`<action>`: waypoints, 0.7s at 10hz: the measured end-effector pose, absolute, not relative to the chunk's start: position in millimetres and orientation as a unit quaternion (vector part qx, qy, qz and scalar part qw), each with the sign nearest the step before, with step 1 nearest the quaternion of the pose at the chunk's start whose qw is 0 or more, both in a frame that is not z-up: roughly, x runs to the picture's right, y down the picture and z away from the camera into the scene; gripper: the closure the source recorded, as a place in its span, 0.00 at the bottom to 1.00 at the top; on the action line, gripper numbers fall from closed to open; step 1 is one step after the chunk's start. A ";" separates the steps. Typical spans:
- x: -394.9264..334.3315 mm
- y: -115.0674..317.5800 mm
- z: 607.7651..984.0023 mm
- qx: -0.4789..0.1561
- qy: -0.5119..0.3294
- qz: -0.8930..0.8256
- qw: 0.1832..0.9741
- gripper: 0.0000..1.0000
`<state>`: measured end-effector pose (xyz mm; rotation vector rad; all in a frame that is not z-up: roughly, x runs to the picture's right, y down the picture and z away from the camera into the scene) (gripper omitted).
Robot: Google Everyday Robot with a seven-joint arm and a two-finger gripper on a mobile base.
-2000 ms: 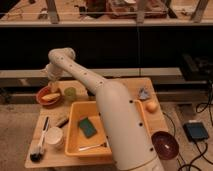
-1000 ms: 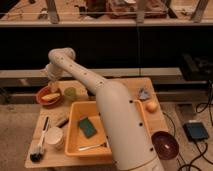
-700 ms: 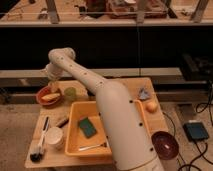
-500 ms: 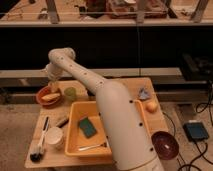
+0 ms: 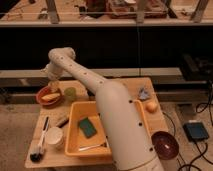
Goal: Place eraser in tray
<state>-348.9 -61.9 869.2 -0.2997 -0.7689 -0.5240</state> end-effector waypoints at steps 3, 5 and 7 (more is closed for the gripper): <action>-351.6 -61.3 825.2 -0.207 -0.348 -0.292 0.866 0.20; -343.0 -38.8 792.3 -0.247 -0.329 -0.307 0.858 0.20; -335.2 -25.9 776.7 -0.265 -0.316 -0.313 0.856 0.20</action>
